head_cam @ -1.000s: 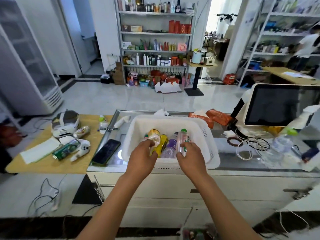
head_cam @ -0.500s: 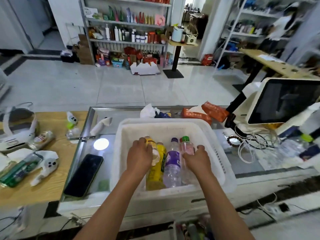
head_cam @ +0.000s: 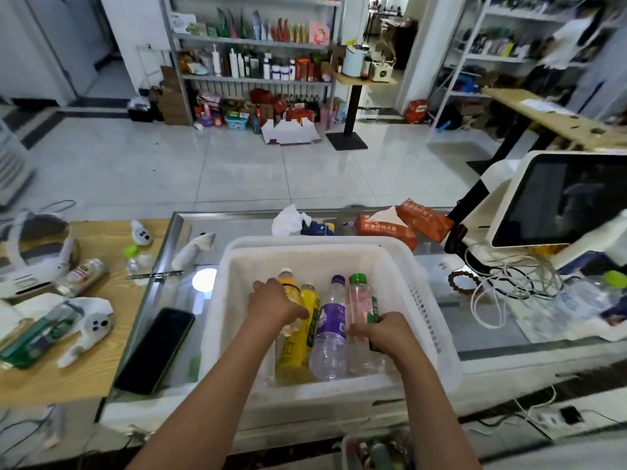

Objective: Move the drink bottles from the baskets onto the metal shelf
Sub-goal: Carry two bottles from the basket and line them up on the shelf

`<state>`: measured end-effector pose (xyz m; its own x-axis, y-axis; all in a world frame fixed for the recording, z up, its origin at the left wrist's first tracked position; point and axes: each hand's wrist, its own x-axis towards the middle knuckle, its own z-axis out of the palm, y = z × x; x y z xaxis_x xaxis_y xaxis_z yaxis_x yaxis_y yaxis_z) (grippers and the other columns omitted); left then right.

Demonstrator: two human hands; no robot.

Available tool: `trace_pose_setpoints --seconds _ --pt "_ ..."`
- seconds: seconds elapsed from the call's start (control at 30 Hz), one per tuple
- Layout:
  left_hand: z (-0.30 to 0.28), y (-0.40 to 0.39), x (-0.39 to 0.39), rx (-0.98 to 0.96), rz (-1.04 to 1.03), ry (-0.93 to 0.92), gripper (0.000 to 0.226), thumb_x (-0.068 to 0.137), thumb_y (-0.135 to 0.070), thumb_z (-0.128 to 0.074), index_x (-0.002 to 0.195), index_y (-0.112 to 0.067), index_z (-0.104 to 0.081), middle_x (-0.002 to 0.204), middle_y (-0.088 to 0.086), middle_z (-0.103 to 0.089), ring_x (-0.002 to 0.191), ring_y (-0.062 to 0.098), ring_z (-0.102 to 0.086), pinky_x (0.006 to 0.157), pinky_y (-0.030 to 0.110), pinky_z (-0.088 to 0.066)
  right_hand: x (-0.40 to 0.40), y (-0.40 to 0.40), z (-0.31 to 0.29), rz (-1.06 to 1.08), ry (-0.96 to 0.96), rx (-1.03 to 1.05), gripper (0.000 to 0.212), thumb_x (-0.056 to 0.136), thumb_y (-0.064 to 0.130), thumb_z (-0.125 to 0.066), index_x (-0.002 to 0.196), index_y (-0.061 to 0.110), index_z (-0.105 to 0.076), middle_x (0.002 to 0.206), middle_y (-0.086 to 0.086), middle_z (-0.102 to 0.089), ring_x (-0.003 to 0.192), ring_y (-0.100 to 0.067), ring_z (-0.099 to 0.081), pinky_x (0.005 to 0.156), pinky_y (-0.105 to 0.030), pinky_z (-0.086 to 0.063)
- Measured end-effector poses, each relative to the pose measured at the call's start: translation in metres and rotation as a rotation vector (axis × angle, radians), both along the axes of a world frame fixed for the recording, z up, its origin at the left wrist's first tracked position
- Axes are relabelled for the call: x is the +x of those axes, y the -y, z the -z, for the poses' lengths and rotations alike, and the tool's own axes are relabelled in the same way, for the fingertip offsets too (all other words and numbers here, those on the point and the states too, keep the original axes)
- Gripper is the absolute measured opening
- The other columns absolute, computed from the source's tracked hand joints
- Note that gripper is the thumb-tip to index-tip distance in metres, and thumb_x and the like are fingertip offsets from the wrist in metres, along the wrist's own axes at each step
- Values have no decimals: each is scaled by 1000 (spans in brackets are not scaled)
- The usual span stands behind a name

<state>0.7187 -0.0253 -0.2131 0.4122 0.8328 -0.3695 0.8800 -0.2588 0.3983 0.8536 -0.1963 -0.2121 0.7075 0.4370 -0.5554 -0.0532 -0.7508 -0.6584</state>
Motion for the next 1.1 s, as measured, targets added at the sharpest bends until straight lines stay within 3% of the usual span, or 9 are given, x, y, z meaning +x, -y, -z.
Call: trace_pose_setpoints --seconds 0.17,0.3,0.4,0.5,0.6,0.67,0.73,0.87,1.1 --pt "-4 -2 -19 -262 -69 258 74 39 -51 -84 102 -18 -62 94 4 -66 80 20 -65 60 29 -54 -10 -2 7 -31 90 -22 82 42 53 -80 111 13 -56 92 -2 -68 78 -18 -68 69 -35 -60" --pt "-5 8 -36 -498 -50 517 75 43 -44 -87 109 -18 -63 101 4 -69 89 20 -68 71 36 -57 -10 -6 2 20 23 147 91 42 46 -83 118 7 -51 99 -6 -67 83 -21 -70 62 -34 -61" --pt "-5 21 -40 -712 -136 758 70 65 -29 -85 126 -15 -54 114 8 -66 99 28 -68 79 44 -58 -16 -9 -8 124 -34 315 76 60 33 -88 118 8 -46 103 -7 -64 88 -21 -69 59 -31 -56" --pt "-15 33 -35 -913 -310 975 47 85 -17 -64 130 -10 -48 118 19 -64 101 35 -66 73 43 -55 -18 -8 -17 185 -112 449 71 67 30 -86 120 11 -42 110 -7 -64 93 -23 -69 74 -40 -60" --pt "-24 37 -31 -1152 -427 1146 62 74 -23 -60 131 -3 -47 122 23 -61 105 37 -62 79 45 -53 -21 -2 -31 238 -134 548 60 76 27 -81 121 15 -43 110 -4 -63 96 -22 -67 74 -40 -57" --pt "-31 38 -27 -1135 -389 1180 72 66 -25 -68 132 -2 -48 114 21 -63 96 33 -63 72 40 -53 -24 4 -37 261 -163 619 55 80 25 -77 122 16 -43 111 -6 -63 97 -22 -66 71 -36 -55" --pt "-34 40 -23 -1014 -317 1159 77 63 -23 -79 132 -3 -49 107 17 -66 88 28 -66 64 35 -54 -27 10 -41 257 -204 693 61 73 29 -76 123 18 -42 114 -8 -64 99 -25 -68 79 -44 -58" --pt "-35 37 -20 -902 -172 1050 96 48 -20 -91 134 -13 -47 114 17 -66 97 32 -68 67 34 -55 -40 18 -43 281 -196 729 71 63 28 -74 124 20 -37 121 -9 -64 102 -24 -69 79 -41 -59" --pt "-39 37 -31 -958 51 1058 70 59 -7 -82 120 -26 -55 103 9 -72 92 30 -70 69 40 -57 -92 28 -46 511 58 702 71 81 9 -79 132 24 -32 115 -5 -65 97 -15 -69 69 -21 -56"
